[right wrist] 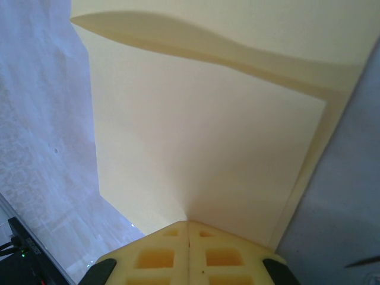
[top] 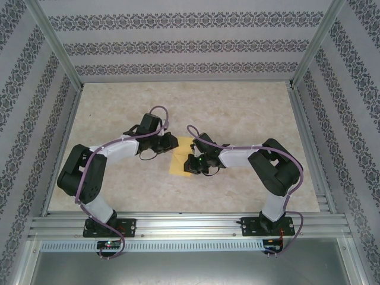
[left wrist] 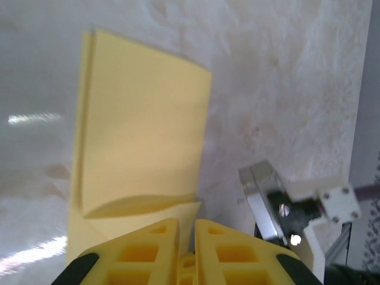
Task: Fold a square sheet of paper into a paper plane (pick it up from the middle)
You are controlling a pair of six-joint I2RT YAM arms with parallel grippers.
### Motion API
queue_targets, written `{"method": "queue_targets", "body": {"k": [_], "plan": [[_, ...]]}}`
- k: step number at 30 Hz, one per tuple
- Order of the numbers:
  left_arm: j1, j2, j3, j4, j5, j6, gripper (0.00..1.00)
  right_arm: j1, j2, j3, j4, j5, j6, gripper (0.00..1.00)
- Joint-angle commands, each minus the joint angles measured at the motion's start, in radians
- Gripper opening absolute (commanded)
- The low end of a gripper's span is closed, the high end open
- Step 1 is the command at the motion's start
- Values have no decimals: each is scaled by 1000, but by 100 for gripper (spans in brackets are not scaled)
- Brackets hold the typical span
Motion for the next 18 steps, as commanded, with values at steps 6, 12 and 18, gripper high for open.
{"method": "queue_targets", "body": {"k": [6,12,18], "plan": [[-64,144,-41,113,77,-54,14,25,59,-35,-138,70,-15,0],[-64,196,-36,23,-26,-19,11,25,1,-5,-115,47,-5,0],[-64,194,-49,18,-37,-9,11,24,-46,62,-90,24,8,0]]}}
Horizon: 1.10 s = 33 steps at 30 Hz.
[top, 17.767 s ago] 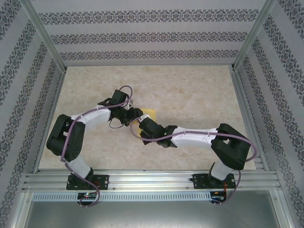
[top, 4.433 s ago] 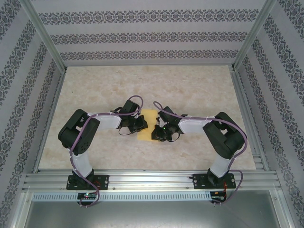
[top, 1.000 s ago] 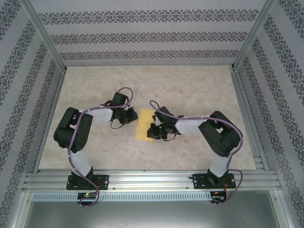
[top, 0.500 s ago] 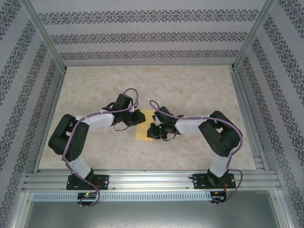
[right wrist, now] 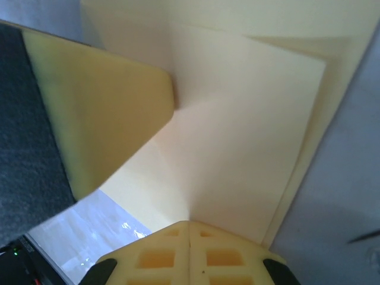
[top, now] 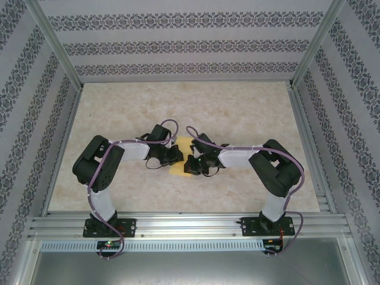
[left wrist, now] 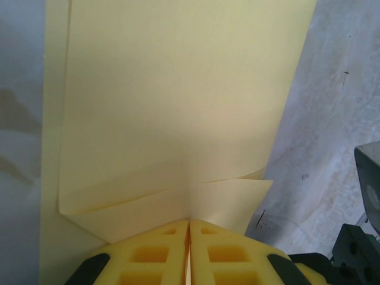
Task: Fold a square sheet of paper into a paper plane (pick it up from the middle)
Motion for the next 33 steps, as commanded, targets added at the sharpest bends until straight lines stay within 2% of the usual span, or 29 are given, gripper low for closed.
{"method": "queue_targets", "body": {"k": [1,14,24,30,33], "plan": [[-7,26,-18,-36,-79,22,11,6,-25,52,-34,8,7,0],[-8,25,-11,-45,-75,26,11,-18,101,11,53,-4,52,1],[-7,25,-9,-60,-82,30,10,-23,-29,-66,56,-12,68,2],[-7,28,-4,-66,-85,32,10,-21,24,-152,134,-29,99,2],[-8,28,-3,-71,-87,34,10,-17,-8,-152,120,-17,99,2]]}}
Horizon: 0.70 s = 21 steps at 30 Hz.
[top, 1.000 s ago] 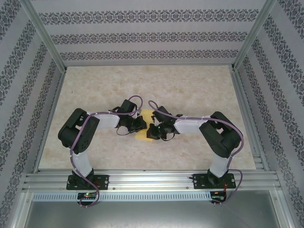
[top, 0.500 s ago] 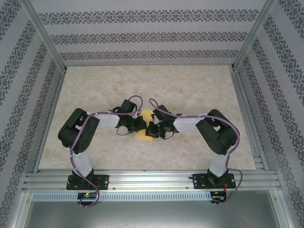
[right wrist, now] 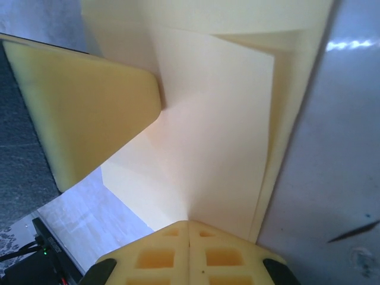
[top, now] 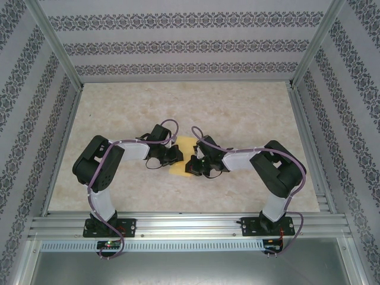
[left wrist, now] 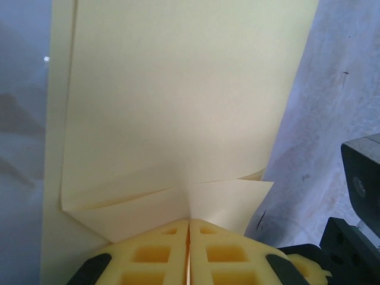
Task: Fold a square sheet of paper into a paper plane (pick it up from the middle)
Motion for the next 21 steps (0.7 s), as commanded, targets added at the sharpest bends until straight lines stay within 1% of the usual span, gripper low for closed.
{"method": "queue_targets", "body": {"k": [1,4,6,10,12,14,21], "plan": [[-7,26,-3,-72,-83,27,10,9,-15,-36,-74,33,13,2],[-8,25,-2,-73,-83,27,10,10,-72,-28,-84,30,9,2],[-8,26,-2,-73,-83,26,10,15,-74,-28,-87,26,3,2],[-8,26,0,-76,-83,29,10,16,3,-53,-72,32,6,2],[-7,26,1,-78,-81,29,10,22,39,-58,-96,47,-2,2],[-7,23,1,-83,-82,32,10,26,42,-76,-88,51,7,2],[-7,20,2,-86,-83,33,10,39,-73,-89,-90,64,14,2]]}}
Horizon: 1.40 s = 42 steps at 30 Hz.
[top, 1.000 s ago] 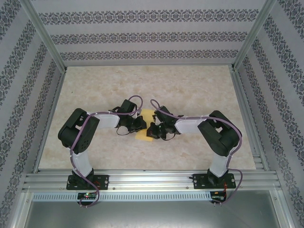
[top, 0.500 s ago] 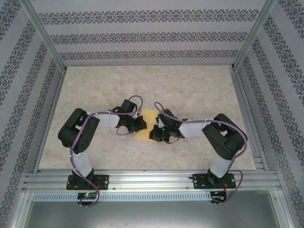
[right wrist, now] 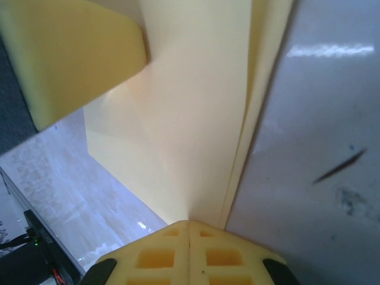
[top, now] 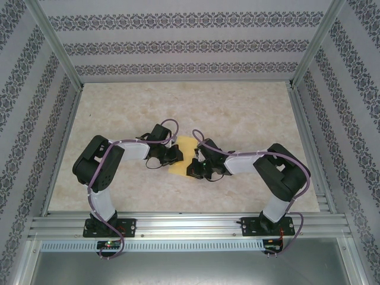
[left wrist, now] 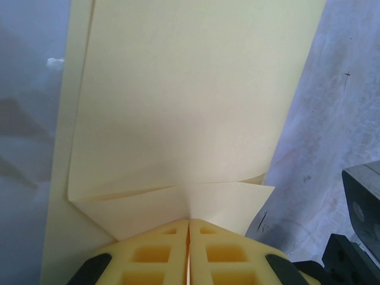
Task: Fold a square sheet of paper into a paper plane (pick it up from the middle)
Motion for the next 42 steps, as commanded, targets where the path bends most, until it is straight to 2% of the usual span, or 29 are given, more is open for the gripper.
{"method": "queue_targets", "body": {"k": [1,8,13,18,21,23,33,38,42], "plan": [[-7,19,-5,-74,-77,28,10,16,-12,-35,-78,37,10,2],[-7,15,0,-82,-75,30,10,16,99,-82,-3,25,46,1],[-7,0,6,-82,-67,25,10,10,-20,-72,-47,48,31,2],[-7,-49,40,-109,-58,25,12,-23,-162,-20,-161,101,-31,16],[-8,-78,72,-142,-56,31,15,-60,-194,-8,-167,115,-46,18],[-7,-98,89,-156,-55,37,17,-81,-196,0,-155,137,-37,31],[10,-138,106,-246,-127,78,19,-97,-39,117,-98,139,-3,41],[11,-126,101,-244,-124,89,19,-97,18,164,-138,176,-16,43],[11,-103,101,-242,-120,95,19,-98,54,183,-116,157,-19,42]]}}
